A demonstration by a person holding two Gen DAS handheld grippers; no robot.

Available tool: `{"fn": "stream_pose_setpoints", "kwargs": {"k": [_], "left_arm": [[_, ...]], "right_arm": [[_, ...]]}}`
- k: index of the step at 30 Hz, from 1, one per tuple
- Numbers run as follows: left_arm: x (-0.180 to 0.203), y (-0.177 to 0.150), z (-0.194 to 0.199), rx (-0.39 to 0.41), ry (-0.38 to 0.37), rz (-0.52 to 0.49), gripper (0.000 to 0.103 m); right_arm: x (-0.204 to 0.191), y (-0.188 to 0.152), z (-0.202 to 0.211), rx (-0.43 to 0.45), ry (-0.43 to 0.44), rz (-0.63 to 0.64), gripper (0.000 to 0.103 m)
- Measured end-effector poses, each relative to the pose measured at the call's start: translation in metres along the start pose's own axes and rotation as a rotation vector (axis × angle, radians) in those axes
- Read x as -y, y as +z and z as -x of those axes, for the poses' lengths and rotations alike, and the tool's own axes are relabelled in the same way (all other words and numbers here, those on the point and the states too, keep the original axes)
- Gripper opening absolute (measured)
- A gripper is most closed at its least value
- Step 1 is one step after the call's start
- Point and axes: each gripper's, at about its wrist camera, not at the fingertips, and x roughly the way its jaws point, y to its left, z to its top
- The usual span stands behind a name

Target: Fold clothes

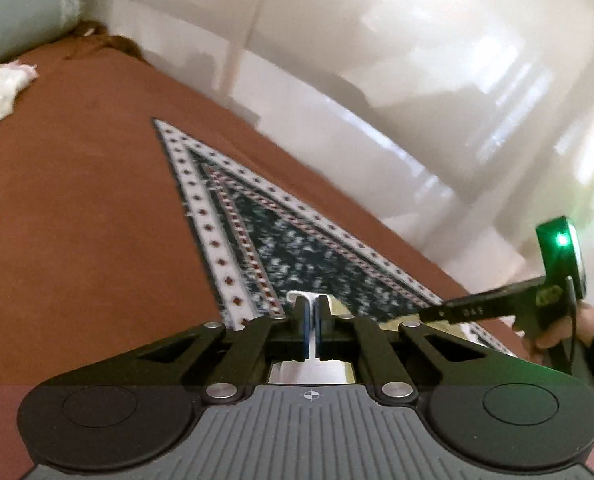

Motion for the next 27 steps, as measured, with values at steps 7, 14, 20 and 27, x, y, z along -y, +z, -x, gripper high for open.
{"fn": "stream_pose_setpoints", "kwargs": {"k": [7, 14, 20, 27], "left_arm": [[0.001, -0.001, -0.012, -0.036, 0.016, -0.008, 0.0], [-0.001, -0.003, -0.007, -0.029, 0.029, -0.006, 0.0], [-0.006, -0.004, -0.025, -0.024, 0.098, 0.0, 0.0], [-0.018, -0.008, -0.036, -0.076, 0.127, 0.002, 0.016]], "right_arm": [[0.003, 0.001, -0.018, -0.029, 0.041, 0.04, 0.045], [0.015, 0.005, -0.002, 0.031, 0.11, 0.019, 0.007], [0.031, -0.003, -0.006, 0.12, 0.048, -0.103, 0.007], [0.024, -0.002, -0.022, 0.164, -0.035, -0.172, 0.019]]}}
